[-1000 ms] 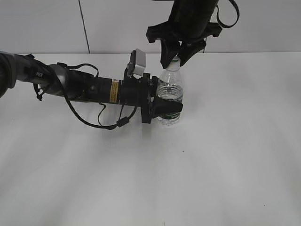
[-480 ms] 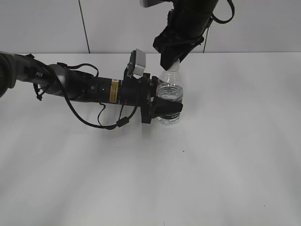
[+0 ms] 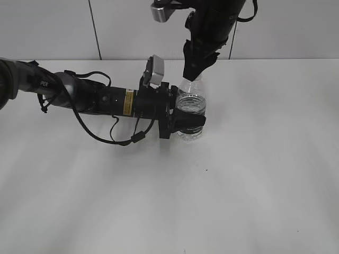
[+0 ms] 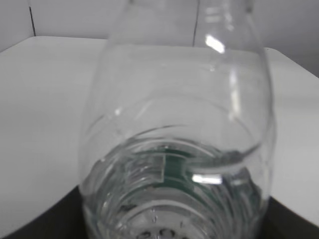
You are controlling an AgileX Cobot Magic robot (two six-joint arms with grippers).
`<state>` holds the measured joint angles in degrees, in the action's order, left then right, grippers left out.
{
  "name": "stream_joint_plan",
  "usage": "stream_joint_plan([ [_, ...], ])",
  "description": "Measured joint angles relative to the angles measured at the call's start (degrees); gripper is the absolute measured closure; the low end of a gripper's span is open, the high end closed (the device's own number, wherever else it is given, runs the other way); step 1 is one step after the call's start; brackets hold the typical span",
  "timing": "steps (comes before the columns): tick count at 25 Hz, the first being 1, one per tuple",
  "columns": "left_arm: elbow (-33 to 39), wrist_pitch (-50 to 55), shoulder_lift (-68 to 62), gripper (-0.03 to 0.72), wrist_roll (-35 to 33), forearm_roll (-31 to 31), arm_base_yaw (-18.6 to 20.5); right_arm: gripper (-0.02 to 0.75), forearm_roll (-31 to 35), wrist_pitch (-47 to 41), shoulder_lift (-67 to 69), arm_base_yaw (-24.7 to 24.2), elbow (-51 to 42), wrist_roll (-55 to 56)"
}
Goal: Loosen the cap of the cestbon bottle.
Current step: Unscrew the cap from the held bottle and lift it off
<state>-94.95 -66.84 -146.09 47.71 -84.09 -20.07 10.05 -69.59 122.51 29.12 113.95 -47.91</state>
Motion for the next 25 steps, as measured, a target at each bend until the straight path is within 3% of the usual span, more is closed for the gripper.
stream_joint_plan([
  [17,0.0,0.11,0.06,0.279,-0.21,-0.33,0.0,0.436,0.28,-0.46,0.0,-0.06,0.0,-41.57],
  [25,-0.05,0.22,0.06,0.279,-0.21,-0.33,0.0,0.436,0.67,-0.54,0.0,-0.41,0.0,-40.65],
])
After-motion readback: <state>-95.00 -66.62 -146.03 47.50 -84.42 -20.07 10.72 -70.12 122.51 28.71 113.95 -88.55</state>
